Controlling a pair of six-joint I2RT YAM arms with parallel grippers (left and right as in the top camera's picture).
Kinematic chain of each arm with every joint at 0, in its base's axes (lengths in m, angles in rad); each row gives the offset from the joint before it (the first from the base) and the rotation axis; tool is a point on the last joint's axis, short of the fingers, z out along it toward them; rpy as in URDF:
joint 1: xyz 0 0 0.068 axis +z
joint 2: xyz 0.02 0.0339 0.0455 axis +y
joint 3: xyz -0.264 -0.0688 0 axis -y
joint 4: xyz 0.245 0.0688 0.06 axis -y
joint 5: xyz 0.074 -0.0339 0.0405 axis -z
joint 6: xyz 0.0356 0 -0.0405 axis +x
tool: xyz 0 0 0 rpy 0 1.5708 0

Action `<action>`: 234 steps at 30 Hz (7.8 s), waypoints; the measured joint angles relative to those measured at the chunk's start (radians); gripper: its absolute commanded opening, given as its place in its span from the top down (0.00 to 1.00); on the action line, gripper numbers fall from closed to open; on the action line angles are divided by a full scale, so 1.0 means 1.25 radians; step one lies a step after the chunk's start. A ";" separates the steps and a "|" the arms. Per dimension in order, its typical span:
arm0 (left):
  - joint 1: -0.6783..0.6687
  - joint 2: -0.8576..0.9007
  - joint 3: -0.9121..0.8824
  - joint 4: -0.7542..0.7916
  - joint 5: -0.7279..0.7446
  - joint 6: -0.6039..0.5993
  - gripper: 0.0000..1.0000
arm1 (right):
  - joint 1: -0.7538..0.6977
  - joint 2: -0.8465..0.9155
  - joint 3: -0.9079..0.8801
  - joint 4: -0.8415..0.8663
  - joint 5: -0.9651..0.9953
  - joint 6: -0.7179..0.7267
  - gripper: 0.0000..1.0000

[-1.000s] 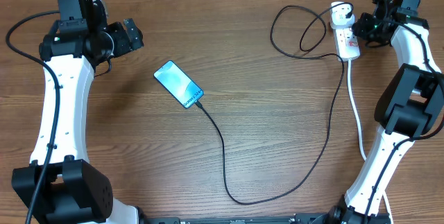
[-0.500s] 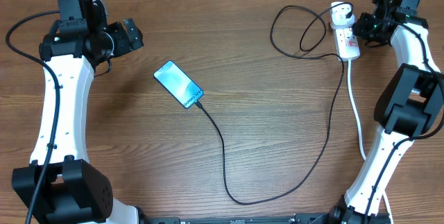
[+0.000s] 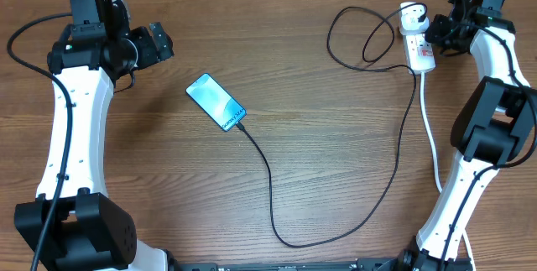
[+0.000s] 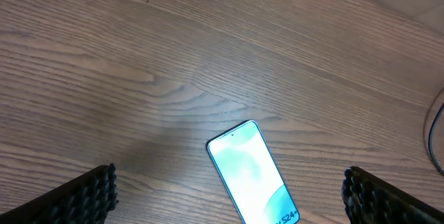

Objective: Plug charger to phone and switch on socket

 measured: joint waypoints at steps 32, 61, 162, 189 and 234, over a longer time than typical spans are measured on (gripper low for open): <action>0.000 0.000 0.000 0.000 -0.002 0.000 0.00 | -0.028 0.003 0.013 -0.060 -0.015 0.101 0.58; 0.000 0.000 0.000 0.000 -0.003 0.000 0.01 | -0.028 -0.013 -0.003 -0.062 0.063 0.224 0.30; 0.000 0.000 0.000 0.000 -0.003 0.000 0.00 | -0.005 -0.042 -0.049 -0.038 0.144 0.209 0.28; 0.000 0.000 0.000 0.000 -0.003 0.000 0.00 | -0.001 -0.036 -0.037 -0.056 0.147 0.210 0.25; 0.000 0.000 0.000 0.000 -0.003 0.000 0.00 | -0.019 -0.035 -0.027 -0.038 0.127 0.209 0.24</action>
